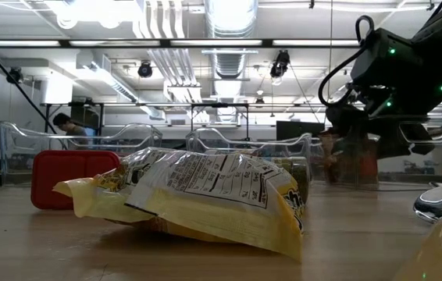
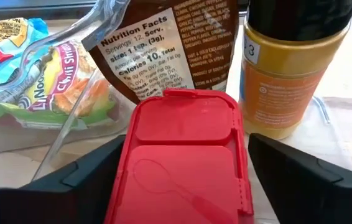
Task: Pick & Place Food Item
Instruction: Put the red seasoning can into the right transparent bin, then put the green spoon into the left transparent bin
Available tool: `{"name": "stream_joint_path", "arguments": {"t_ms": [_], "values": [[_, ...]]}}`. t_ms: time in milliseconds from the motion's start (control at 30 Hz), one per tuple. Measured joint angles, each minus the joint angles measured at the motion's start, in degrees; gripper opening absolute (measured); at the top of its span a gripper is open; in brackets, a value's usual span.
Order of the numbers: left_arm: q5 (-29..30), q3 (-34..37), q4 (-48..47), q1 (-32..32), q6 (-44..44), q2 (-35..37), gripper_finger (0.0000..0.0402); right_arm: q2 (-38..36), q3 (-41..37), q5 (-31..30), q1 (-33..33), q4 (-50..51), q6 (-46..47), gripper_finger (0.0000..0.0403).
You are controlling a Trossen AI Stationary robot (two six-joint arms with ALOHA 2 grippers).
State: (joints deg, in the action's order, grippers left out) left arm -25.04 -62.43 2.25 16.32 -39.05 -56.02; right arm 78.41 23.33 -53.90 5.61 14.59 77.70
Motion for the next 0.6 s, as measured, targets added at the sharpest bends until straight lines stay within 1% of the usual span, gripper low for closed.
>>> {"name": "stream_joint_path", "arguments": {"t_ms": [133,233,367,500,600], "values": [[0.00,0.00,0.00,0.00,-0.09,0.01,0.0399,-0.33,0.52,0.70,0.00,0.48,-0.25,0.0334],[0.00,0.00,-0.65,0.00,-1.34,0.01,0.0399,-1.78,1.95,2.04,0.00,1.79,-3.91,0.0335],[0.00,0.00,-4.34,0.00,-2.42,-0.01,0.0399,-5.46,6.34,4.06,0.07,8.84,-9.28,0.0335],[0.00,0.00,-8.24,0.00,-2.44,0.01,0.0399,-8.32,11.27,4.52,0.04,20.09,-9.50,0.0336],[0.00,0.00,-9.21,-0.01,-1.56,-0.01,0.0399,-9.97,12.46,4.52,0.02,24.16,-8.99,0.0336]]}}
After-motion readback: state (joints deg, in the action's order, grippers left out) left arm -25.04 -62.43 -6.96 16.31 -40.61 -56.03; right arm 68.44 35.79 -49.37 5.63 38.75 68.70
